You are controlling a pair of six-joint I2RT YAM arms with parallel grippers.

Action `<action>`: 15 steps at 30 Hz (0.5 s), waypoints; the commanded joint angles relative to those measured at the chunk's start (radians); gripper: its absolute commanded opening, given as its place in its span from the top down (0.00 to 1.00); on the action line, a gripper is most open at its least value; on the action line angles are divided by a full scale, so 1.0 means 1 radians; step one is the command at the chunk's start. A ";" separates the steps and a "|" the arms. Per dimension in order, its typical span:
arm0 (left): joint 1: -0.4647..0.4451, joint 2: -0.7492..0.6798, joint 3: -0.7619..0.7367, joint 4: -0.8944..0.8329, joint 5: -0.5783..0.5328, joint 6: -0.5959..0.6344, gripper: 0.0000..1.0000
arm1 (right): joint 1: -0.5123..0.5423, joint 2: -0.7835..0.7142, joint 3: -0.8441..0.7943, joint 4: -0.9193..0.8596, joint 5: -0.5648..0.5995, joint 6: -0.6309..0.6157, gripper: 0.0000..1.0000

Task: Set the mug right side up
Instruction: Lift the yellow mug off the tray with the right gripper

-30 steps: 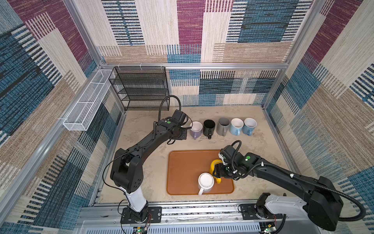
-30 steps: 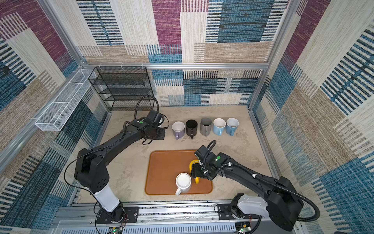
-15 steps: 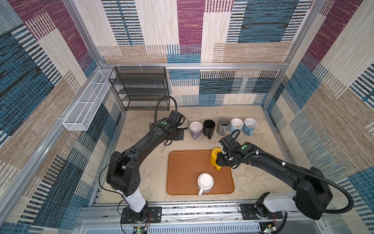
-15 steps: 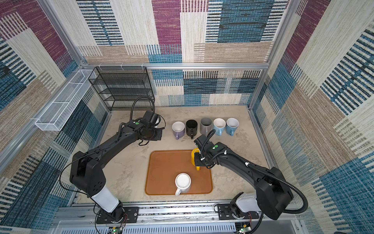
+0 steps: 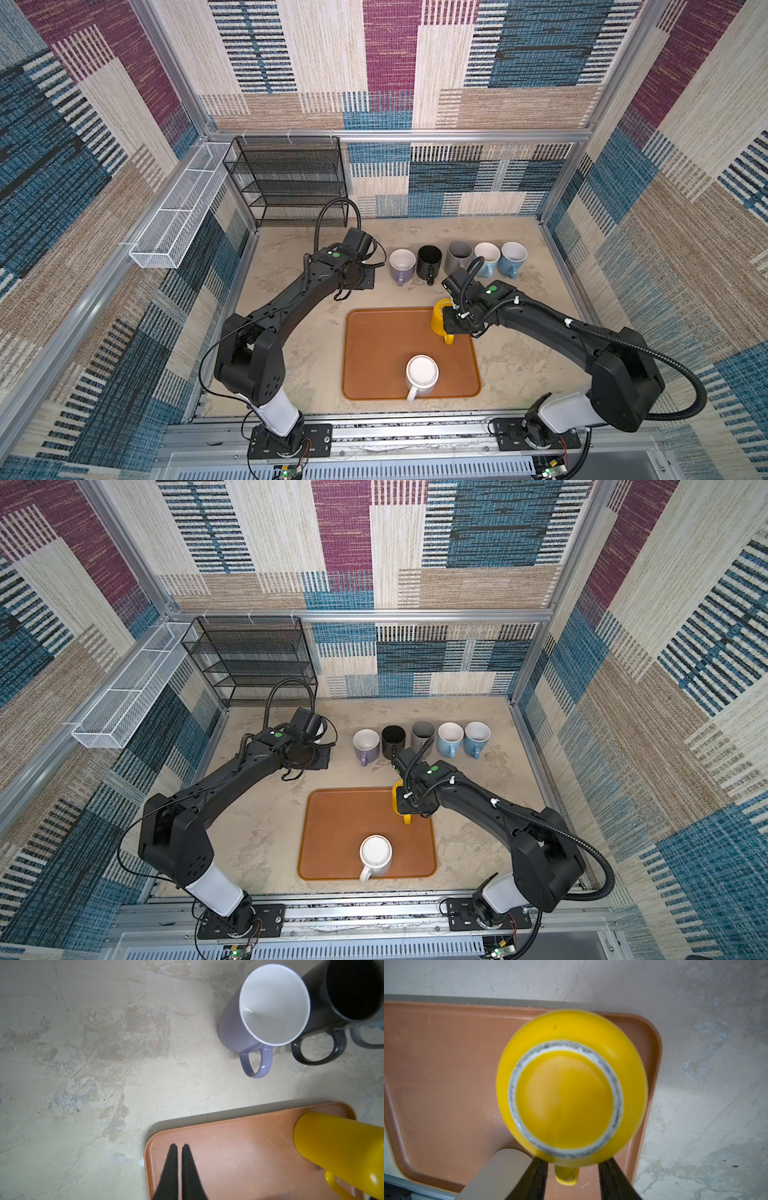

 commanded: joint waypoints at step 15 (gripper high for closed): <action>0.004 -0.008 -0.014 0.049 -0.008 -0.014 0.95 | -0.001 0.059 0.049 -0.034 0.069 0.011 0.60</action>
